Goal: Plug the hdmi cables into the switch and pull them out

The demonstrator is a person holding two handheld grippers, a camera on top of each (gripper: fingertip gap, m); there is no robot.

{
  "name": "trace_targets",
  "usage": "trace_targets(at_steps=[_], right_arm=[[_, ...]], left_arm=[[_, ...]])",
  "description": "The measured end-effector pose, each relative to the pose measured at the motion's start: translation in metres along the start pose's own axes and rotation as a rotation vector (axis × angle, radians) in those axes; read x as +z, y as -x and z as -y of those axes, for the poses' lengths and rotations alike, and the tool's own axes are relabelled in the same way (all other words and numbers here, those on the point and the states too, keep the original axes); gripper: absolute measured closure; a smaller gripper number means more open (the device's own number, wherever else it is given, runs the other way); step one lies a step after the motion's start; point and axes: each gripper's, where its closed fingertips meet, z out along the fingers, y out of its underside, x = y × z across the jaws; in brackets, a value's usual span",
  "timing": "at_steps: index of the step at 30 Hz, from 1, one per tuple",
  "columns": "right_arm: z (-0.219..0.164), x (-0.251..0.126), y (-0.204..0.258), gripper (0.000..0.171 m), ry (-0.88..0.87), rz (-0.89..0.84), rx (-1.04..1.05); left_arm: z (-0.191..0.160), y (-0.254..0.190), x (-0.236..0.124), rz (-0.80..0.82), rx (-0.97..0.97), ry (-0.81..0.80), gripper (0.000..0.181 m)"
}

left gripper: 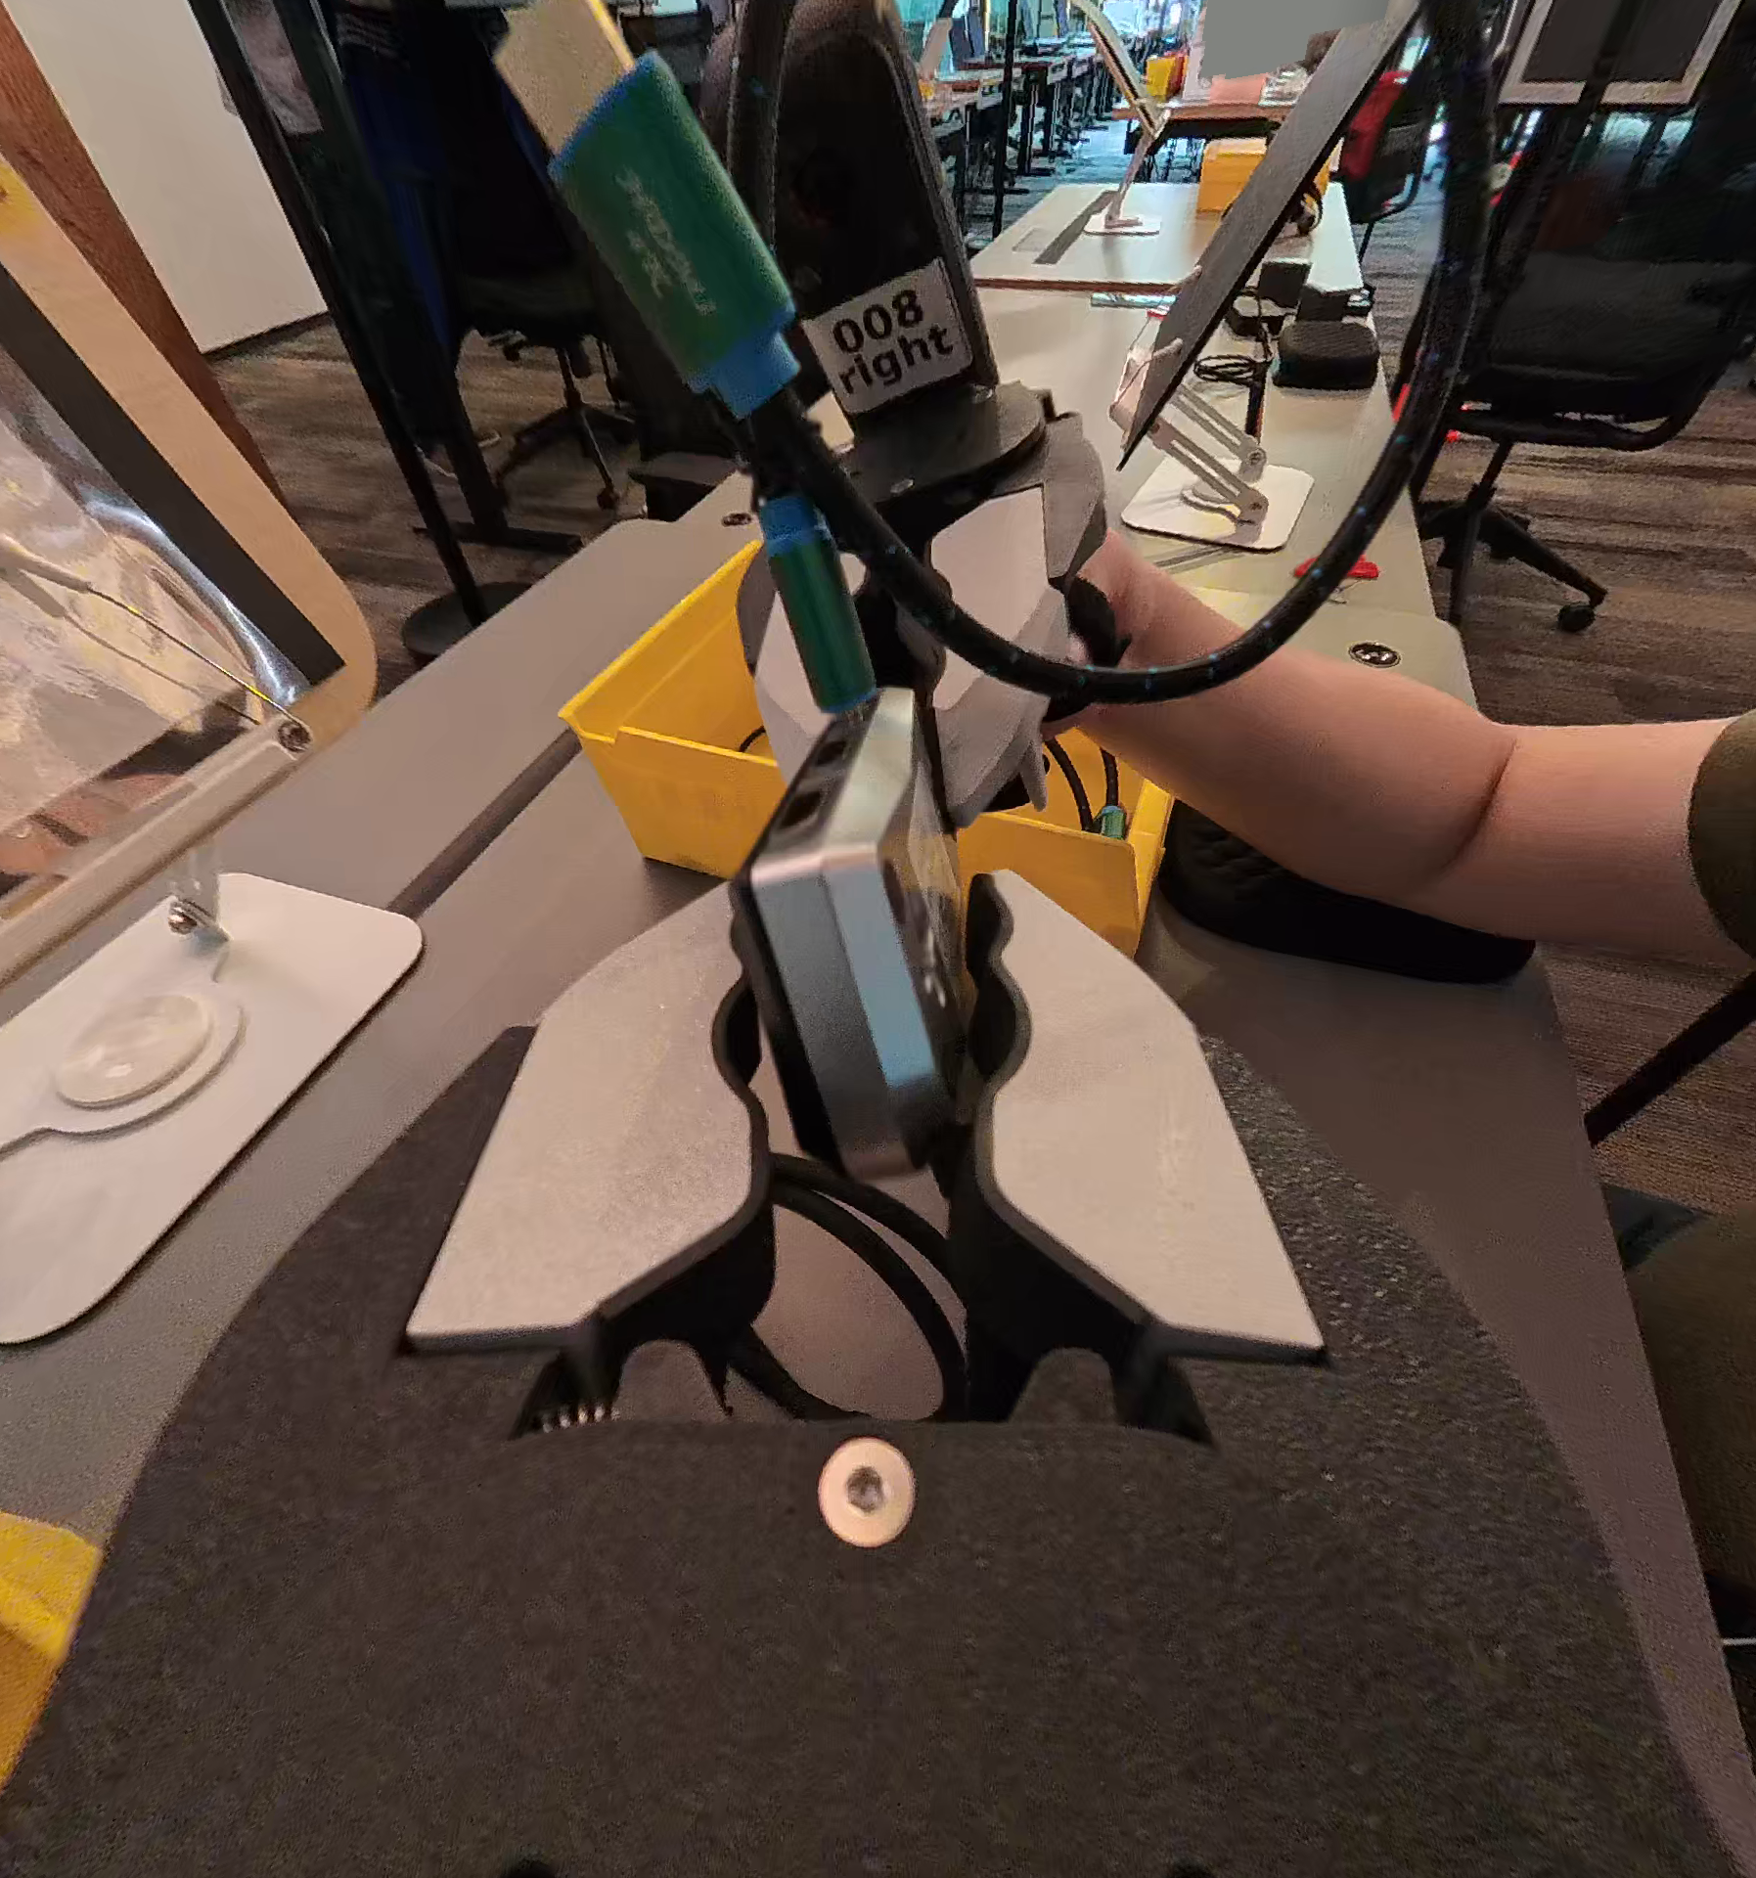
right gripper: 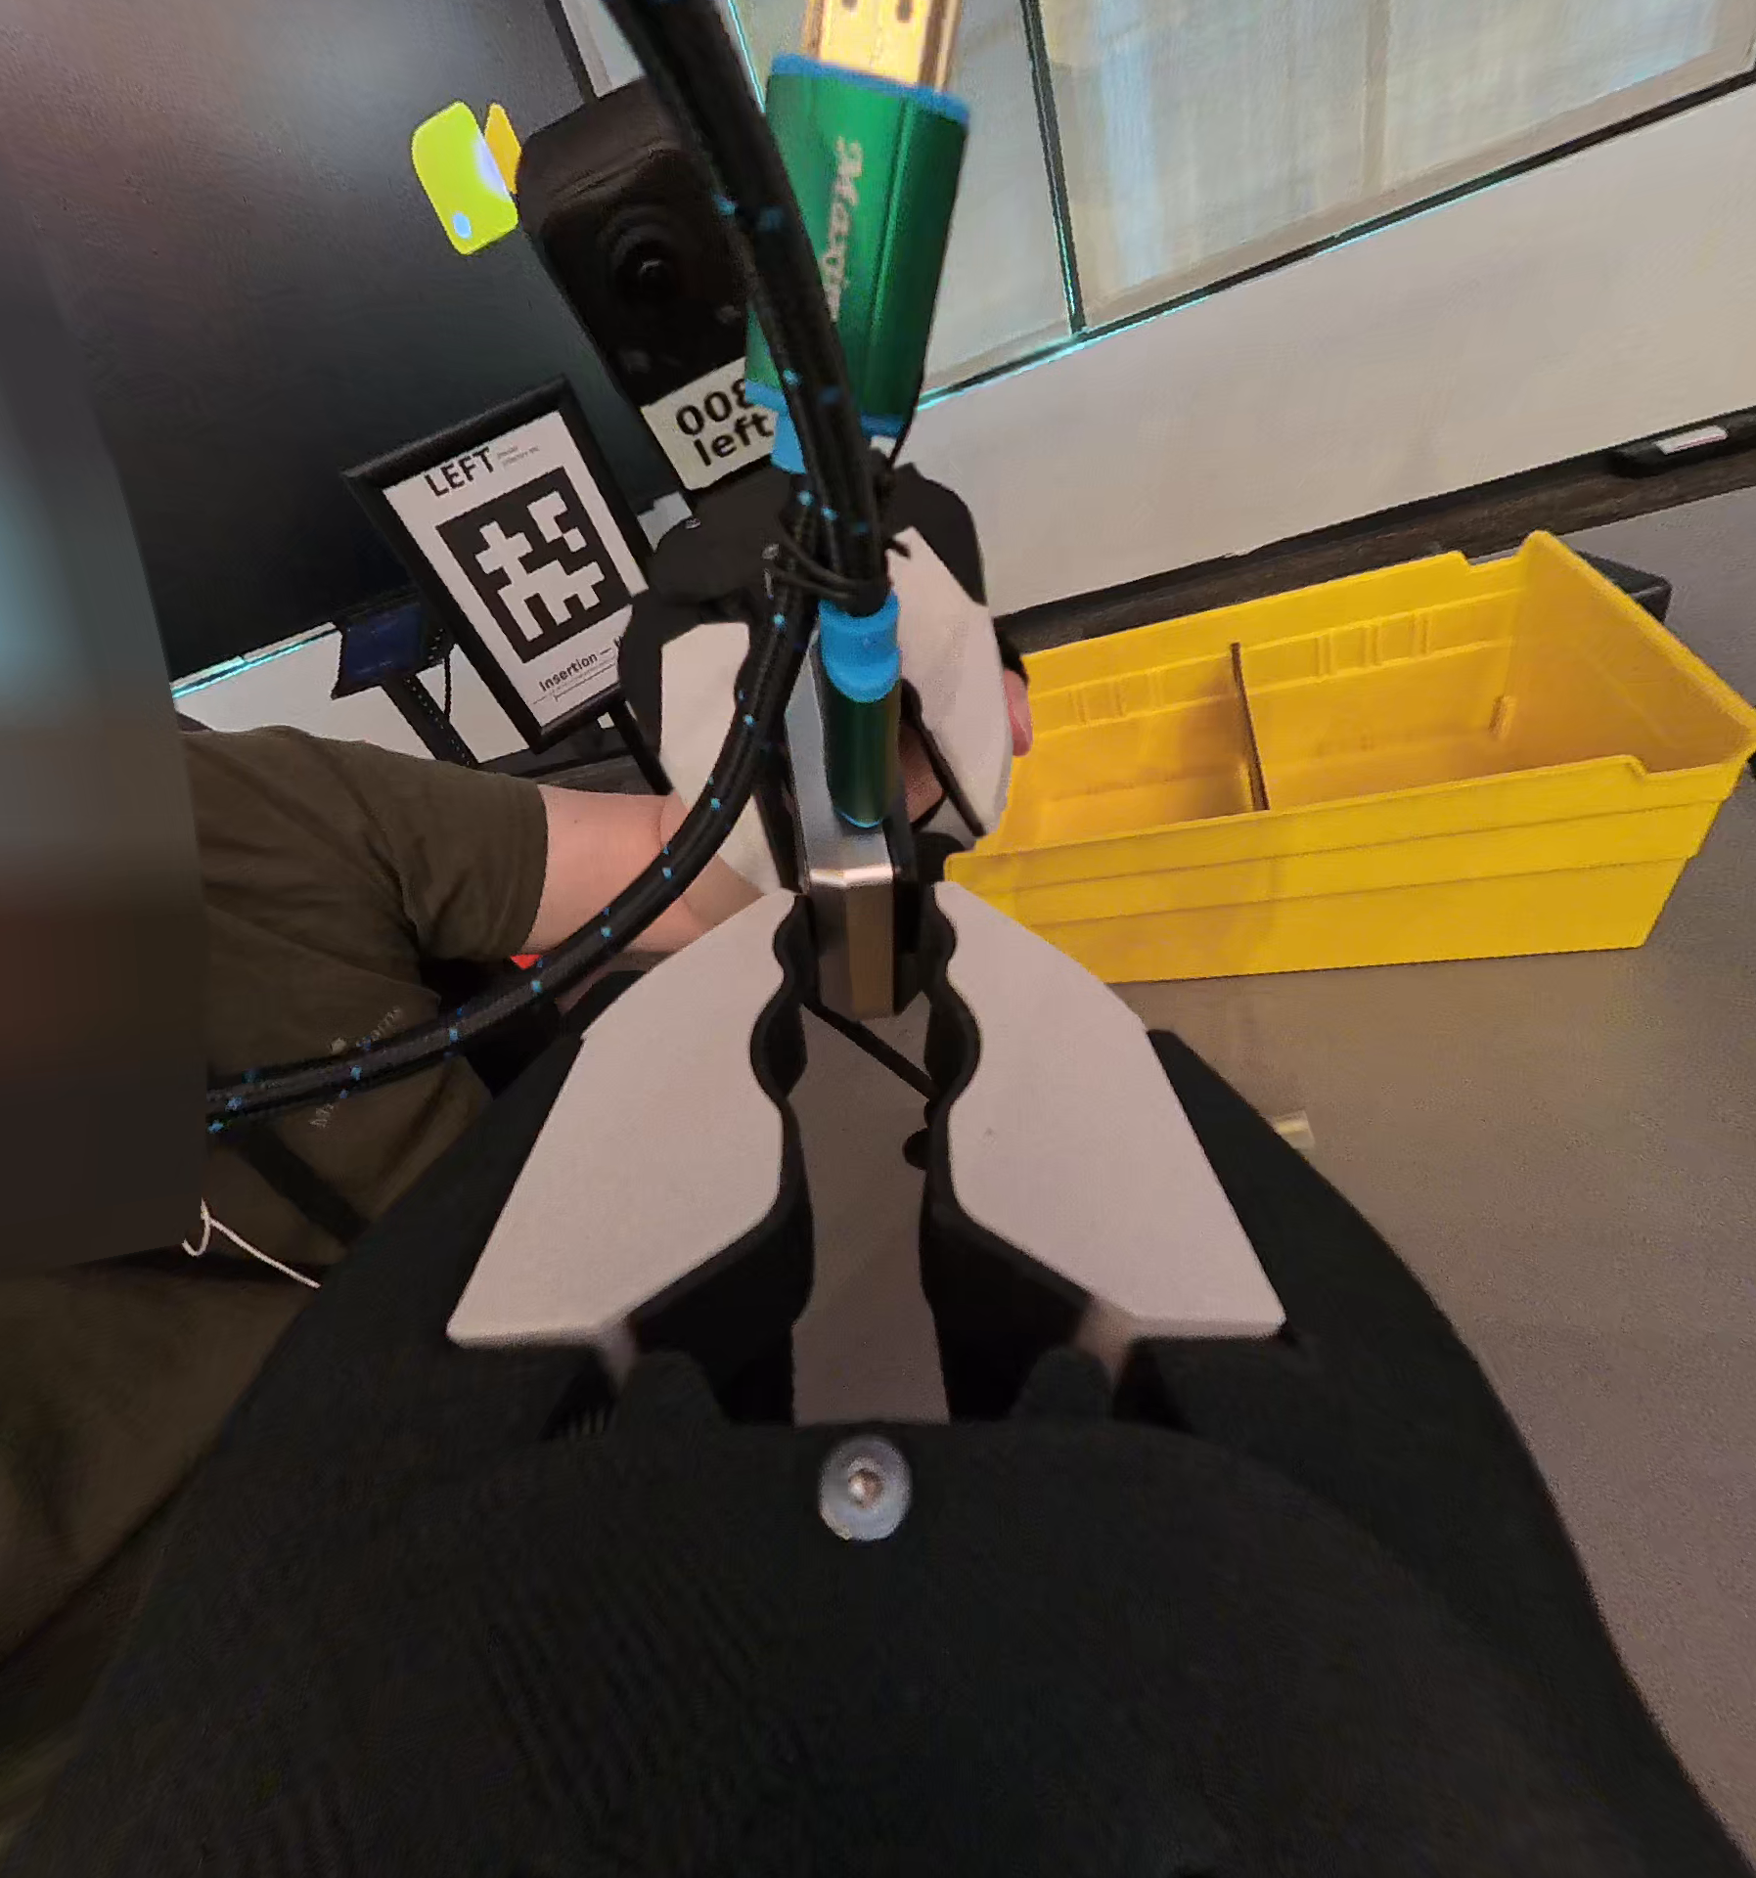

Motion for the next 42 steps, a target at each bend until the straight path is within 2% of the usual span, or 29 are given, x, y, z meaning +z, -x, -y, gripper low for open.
trace_targets(at_steps=[4,12,14,17,21,23,25,31,34,42], right_arm=[[-0.002,0.000,-0.001,0.151,0.010,-0.009,-0.028],[-0.008,-0.002,0.001,0.151,0.065,-0.046,-0.212],[-0.010,-0.001,0.003,0.151,0.083,-0.049,-0.276],[-0.011,-0.001,0.005,0.151,0.109,-0.064,-0.331],[-0.010,0.000,0.007,0.151,0.112,-0.078,-0.377],[-0.009,0.000,0.009,0.151,0.110,-0.081,-0.396],[-0.007,0.000,0.010,0.151,0.101,-0.085,-0.420],[-0.003,0.000,0.014,0.151,0.090,-0.104,-0.491],[-0.002,0.001,0.013,0.152,0.091,-0.127,-0.525],[-0.009,0.000,0.009,0.152,0.152,-0.177,-0.609]], left_arm=[[-0.003,-0.001,0.003,-0.016,-0.010,-0.001,0.148],[-0.011,-0.008,0.008,-0.040,0.072,0.037,0.144],[-0.014,-0.011,0.009,-0.038,0.098,0.065,0.135],[-0.018,-0.013,0.010,-0.031,0.148,0.100,0.142],[-0.019,-0.015,0.009,-0.030,0.177,0.112,0.141],[-0.018,-0.014,0.008,-0.020,0.185,0.108,0.134],[-0.017,-0.017,0.007,-0.043,0.187,0.105,0.142],[-0.007,-0.023,-0.001,-0.105,0.146,0.056,0.147],[-0.008,-0.016,-0.003,-0.047,0.193,0.063,0.158],[-0.014,-0.012,0.002,0.021,0.288,0.092,0.158]])
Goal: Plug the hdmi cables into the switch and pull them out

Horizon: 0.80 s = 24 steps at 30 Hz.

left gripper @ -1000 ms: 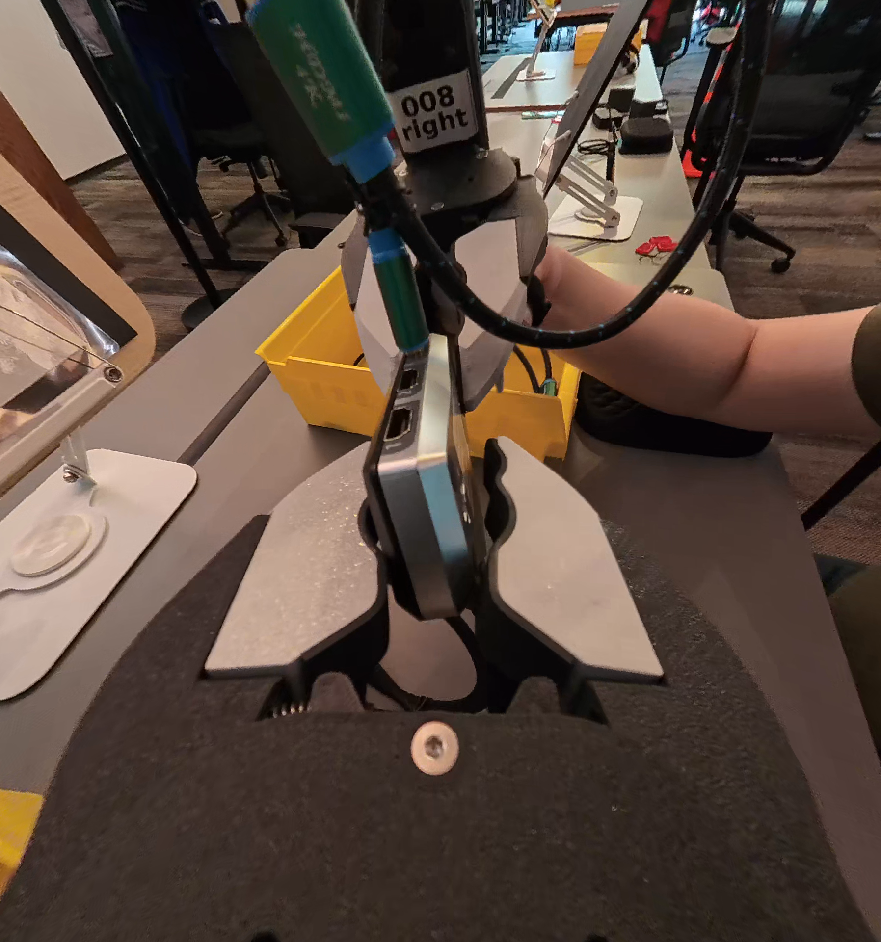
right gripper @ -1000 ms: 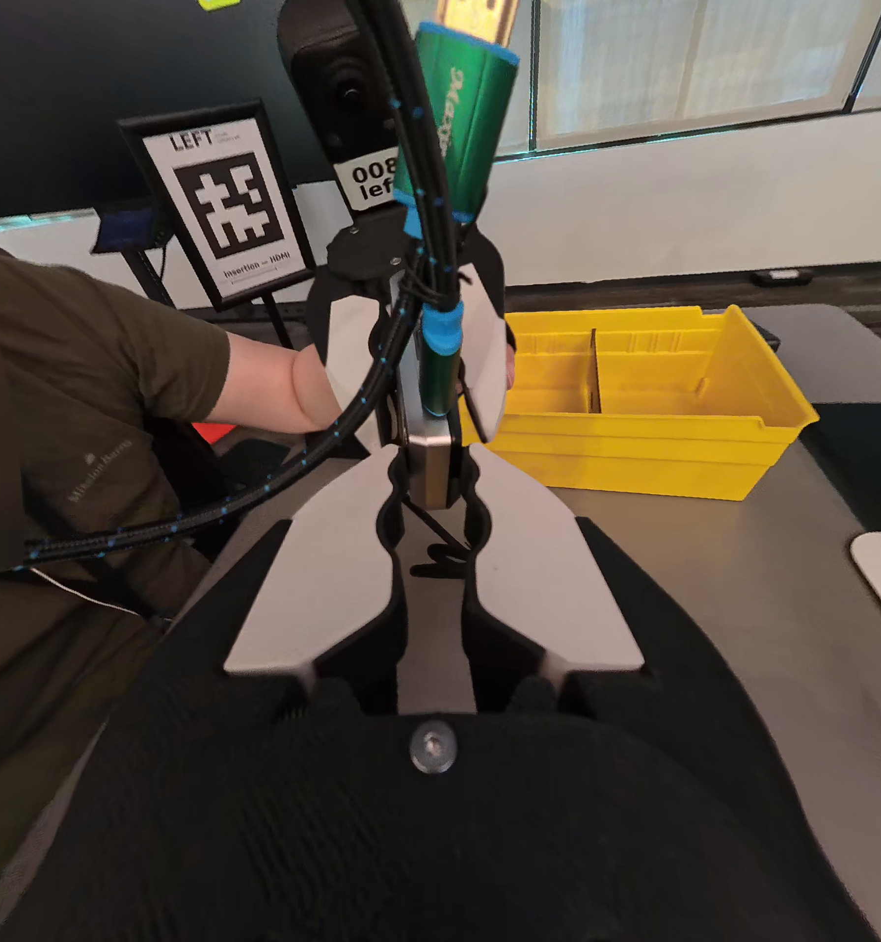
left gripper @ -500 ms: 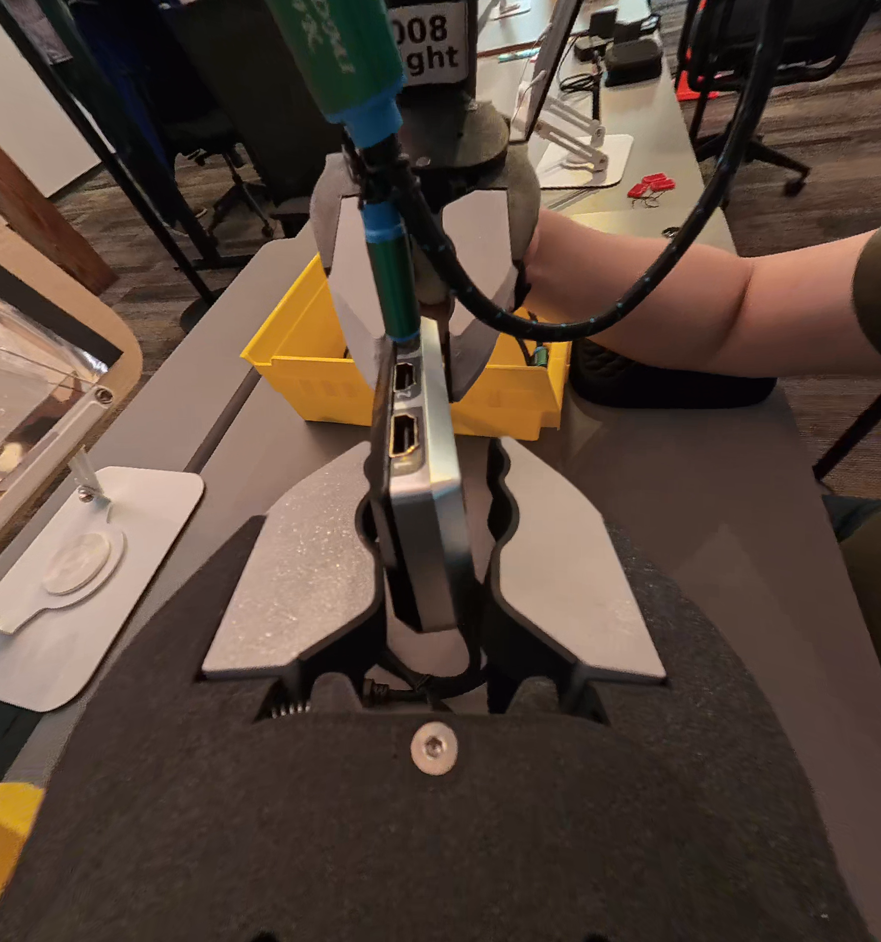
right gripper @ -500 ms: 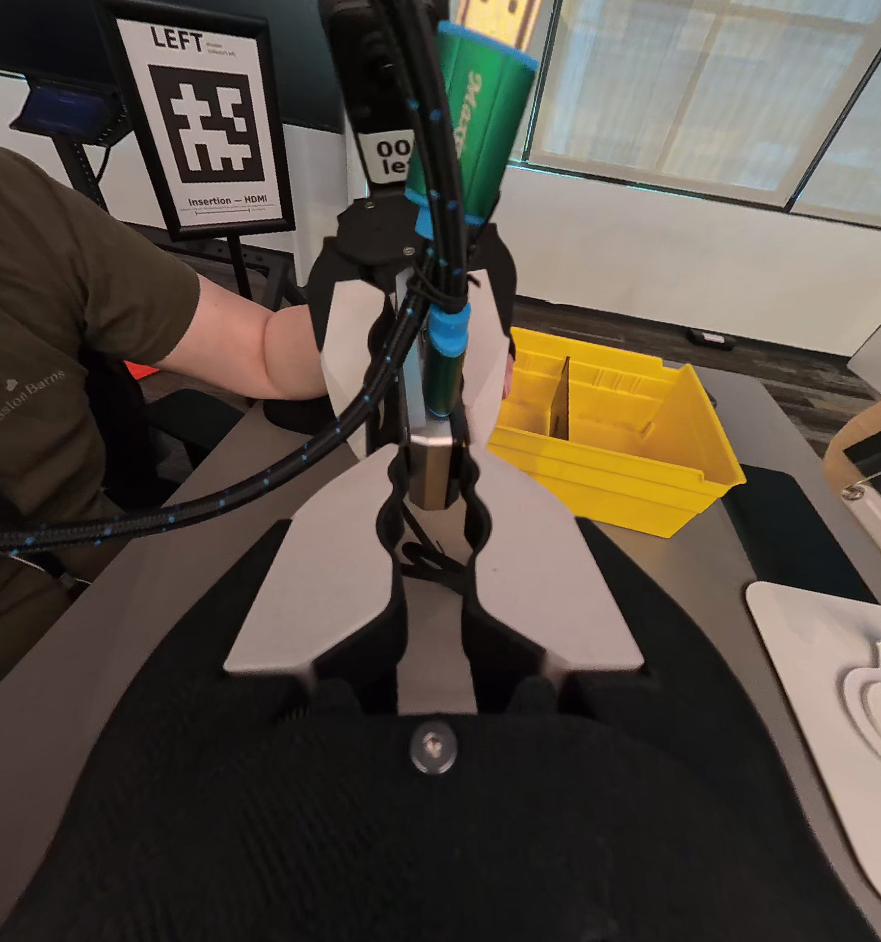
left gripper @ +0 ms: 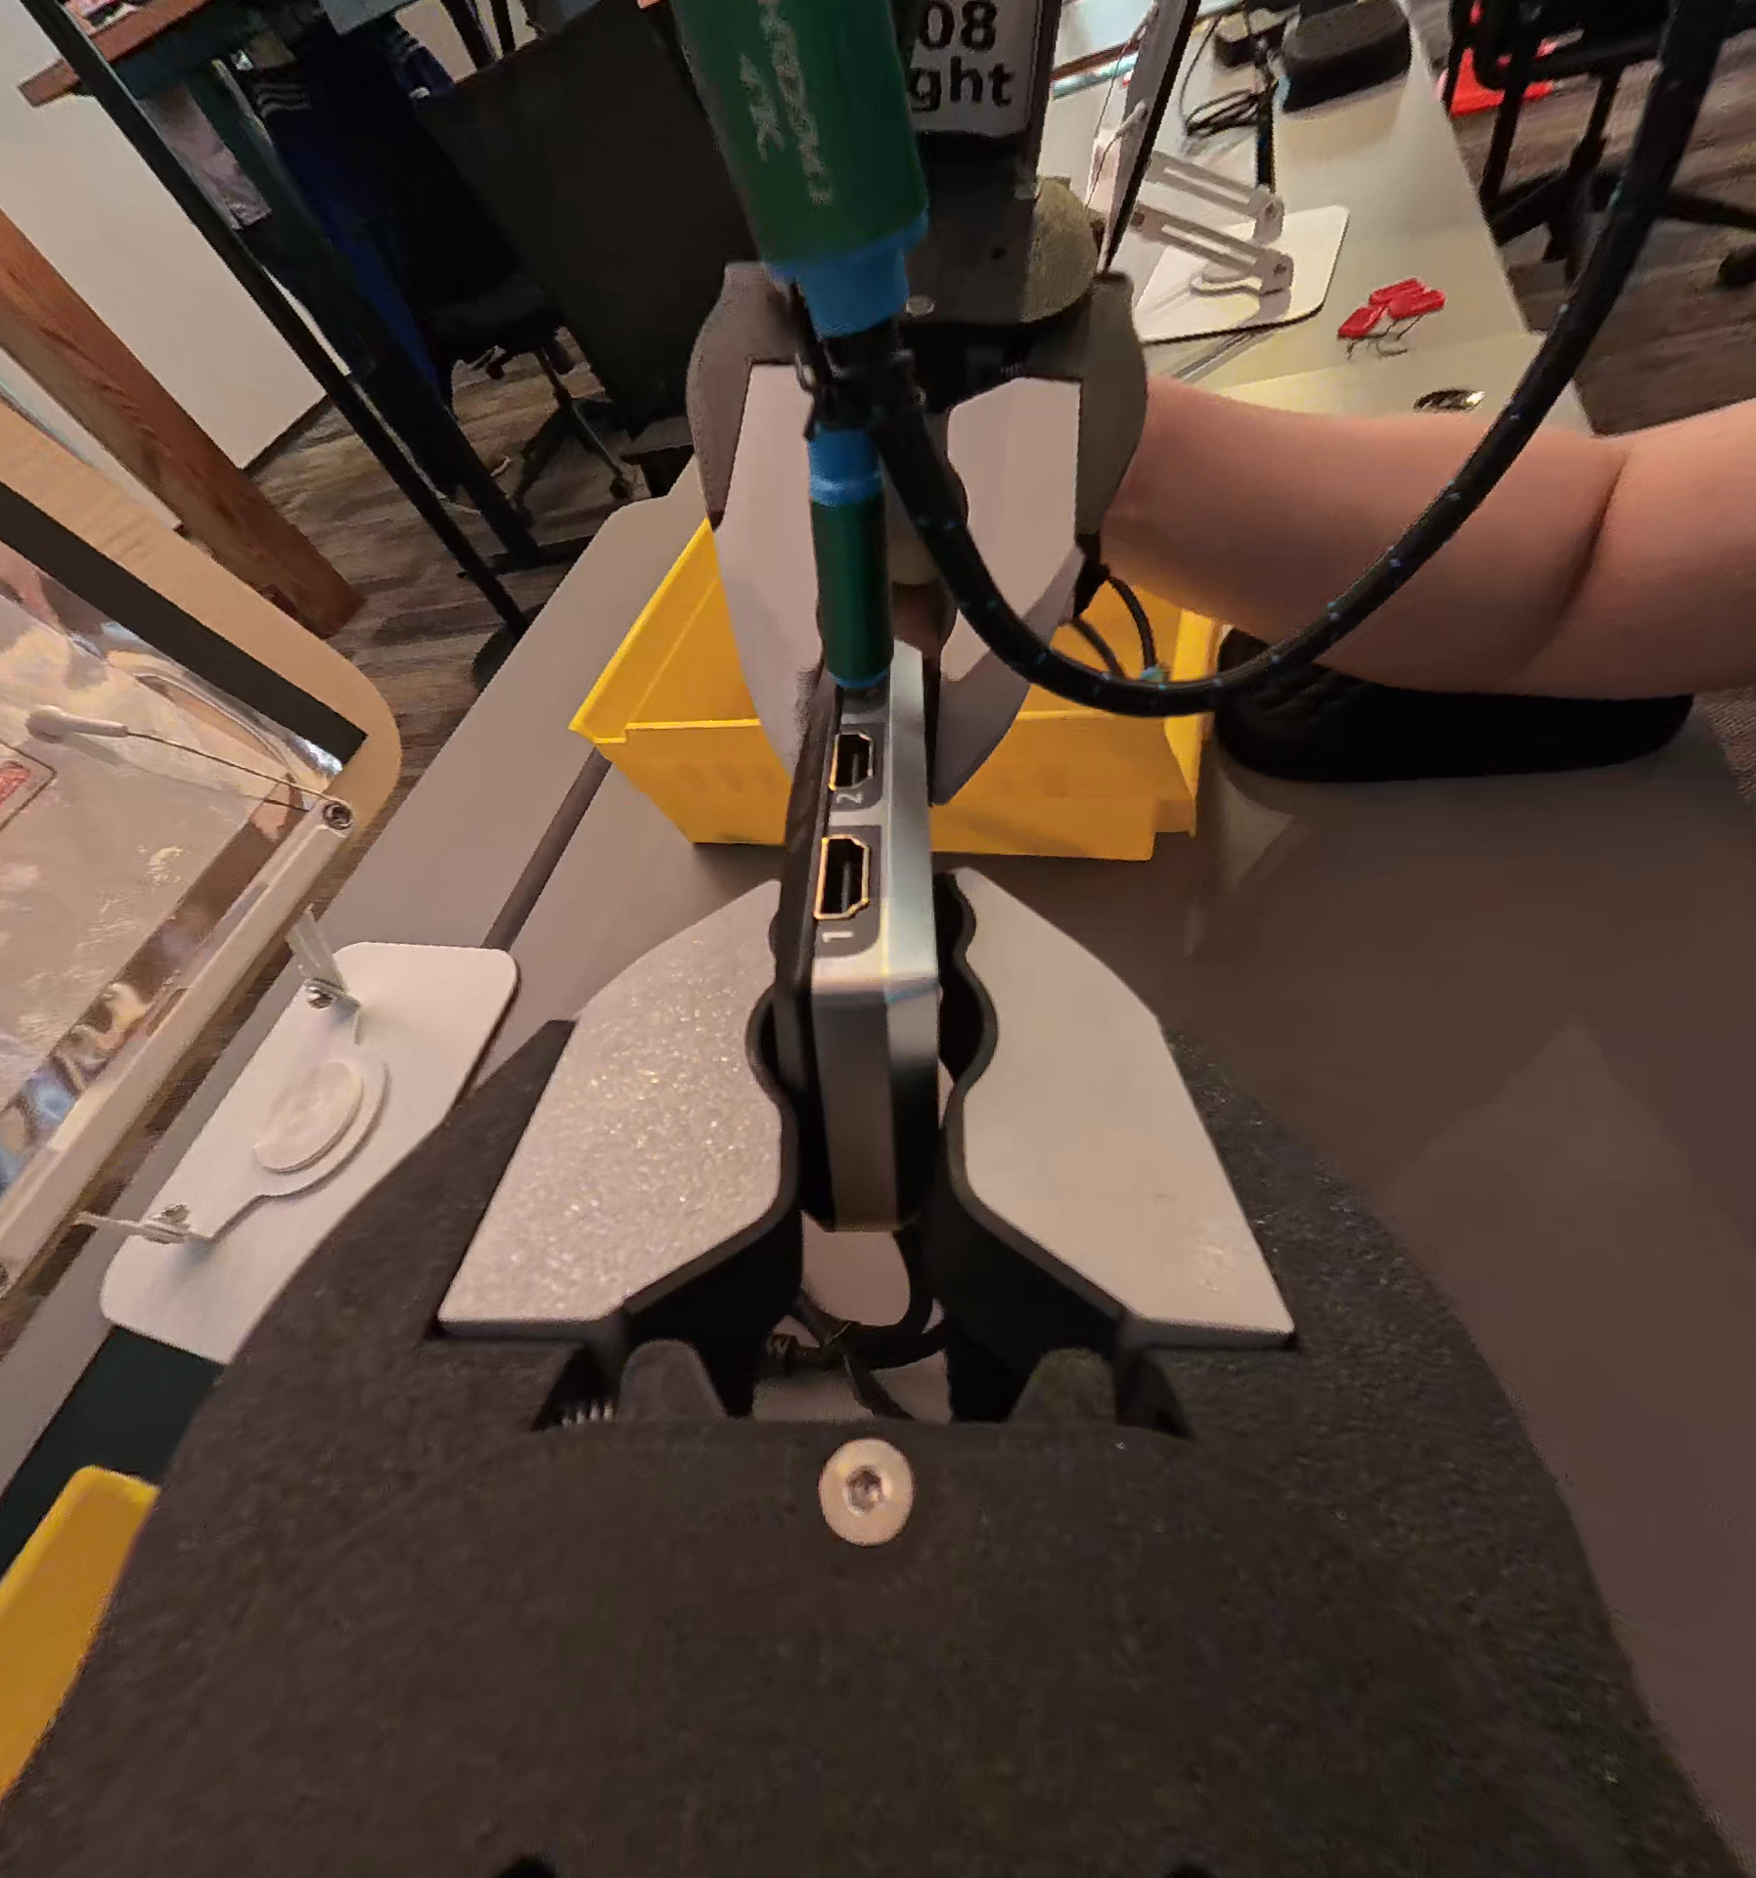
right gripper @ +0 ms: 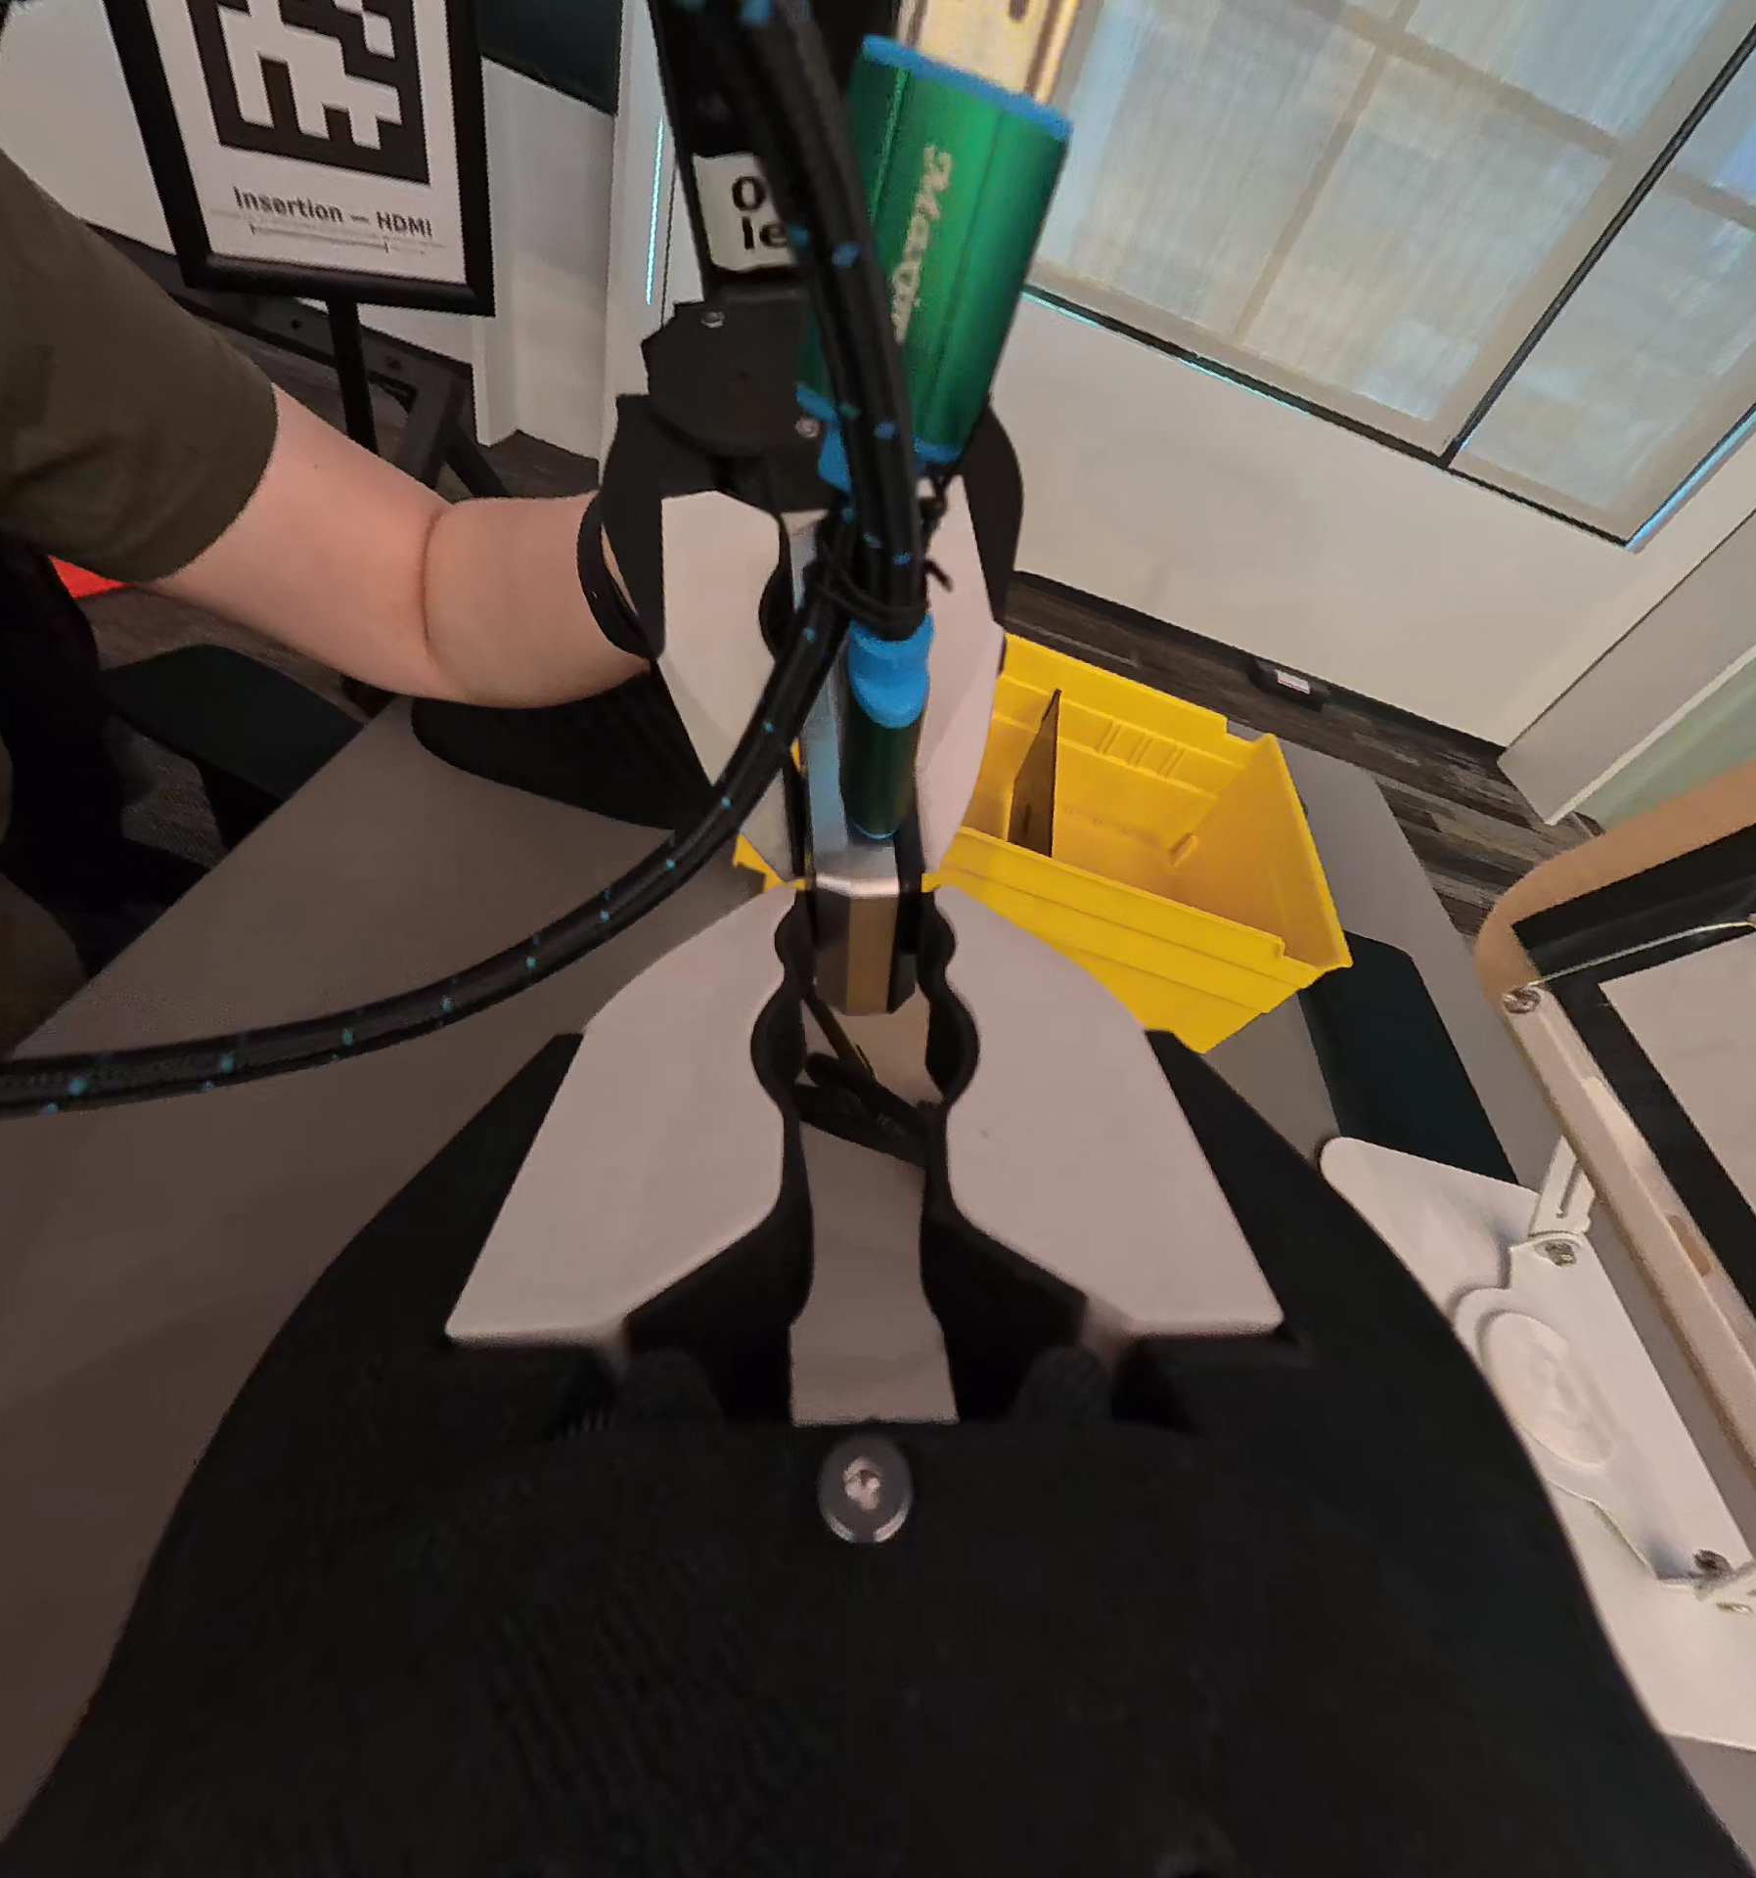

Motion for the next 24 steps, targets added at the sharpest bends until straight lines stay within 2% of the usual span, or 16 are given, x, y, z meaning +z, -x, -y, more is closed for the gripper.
trace_targets(at_steps=[3,5,8,10,12,14,17,21,24], right_arm=[[-0.008,-0.001,-0.004,0.151,0.034,-0.027,-0.027],[-0.007,-0.009,-0.014,0.147,0.032,-0.087,-0.047],[0.004,-0.044,-0.040,0.140,0.038,-0.240,0.059],[0.013,-0.085,-0.066,0.133,0.071,-0.445,0.178],[0.040,-0.130,-0.082,0.133,-0.060,-0.647,0.268],[0.067,-0.148,-0.072,0.134,-0.202,-0.663,0.307],[0.068,-0.126,-0.063,0.122,-0.144,-0.657,0.319],[0.043,-0.068,-0.062,0.108,0.010,-0.669,0.315],[0.032,-0.044,-0.051,0.112,0.105,-0.609,0.284]], left_arm=[[-0.005,0.005,0.004,0.074,0.083,0.064,0.158],[-0.007,0.017,0.005,0.197,0.182,0.090,0.158],[-0.007,0.040,0.000,0.396,0.328,0.103,0.159],[-0.010,0.050,-0.002,0.489,0.416,0.128,0.158],[-0.014,0.058,-0.003,0.567,0.511,0.165,0.159],[-0.019,0.062,0.000,0.617,0.593,0.206,0.159],[-0.024,0.066,0.002,0.692,0.711,0.265,0.158],[-0.031,0.067,0.008,0.751,0.799,0.340,0.158],[-0.037,0.072,0.008,0.775,0.796,0.367,0.158]])
